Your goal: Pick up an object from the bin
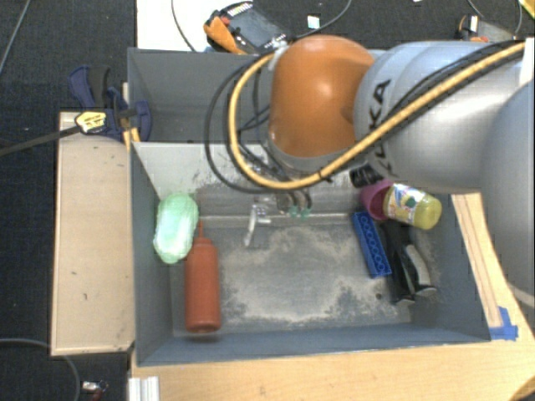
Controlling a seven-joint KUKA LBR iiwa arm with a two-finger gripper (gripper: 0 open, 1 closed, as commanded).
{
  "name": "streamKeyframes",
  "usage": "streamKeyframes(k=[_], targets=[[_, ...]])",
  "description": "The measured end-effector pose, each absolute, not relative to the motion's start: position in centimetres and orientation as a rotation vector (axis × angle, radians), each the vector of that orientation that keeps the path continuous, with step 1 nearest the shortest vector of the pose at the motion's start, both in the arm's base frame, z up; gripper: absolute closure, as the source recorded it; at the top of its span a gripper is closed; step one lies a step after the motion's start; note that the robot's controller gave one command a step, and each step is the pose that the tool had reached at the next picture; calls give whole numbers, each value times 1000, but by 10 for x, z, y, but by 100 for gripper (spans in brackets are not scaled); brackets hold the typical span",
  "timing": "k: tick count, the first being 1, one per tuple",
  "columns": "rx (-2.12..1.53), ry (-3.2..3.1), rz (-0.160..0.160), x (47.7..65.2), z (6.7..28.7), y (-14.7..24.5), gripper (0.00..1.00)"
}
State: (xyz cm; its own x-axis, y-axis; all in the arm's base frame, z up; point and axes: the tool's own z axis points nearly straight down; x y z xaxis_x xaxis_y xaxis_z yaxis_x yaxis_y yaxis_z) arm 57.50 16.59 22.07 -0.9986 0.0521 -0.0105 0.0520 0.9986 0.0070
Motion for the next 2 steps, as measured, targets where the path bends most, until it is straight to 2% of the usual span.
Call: streamKeyframes(k=[1,2], targets=[[-378,3102,5,515,238,214,0],[62,3135,2,550,166,142,0]])
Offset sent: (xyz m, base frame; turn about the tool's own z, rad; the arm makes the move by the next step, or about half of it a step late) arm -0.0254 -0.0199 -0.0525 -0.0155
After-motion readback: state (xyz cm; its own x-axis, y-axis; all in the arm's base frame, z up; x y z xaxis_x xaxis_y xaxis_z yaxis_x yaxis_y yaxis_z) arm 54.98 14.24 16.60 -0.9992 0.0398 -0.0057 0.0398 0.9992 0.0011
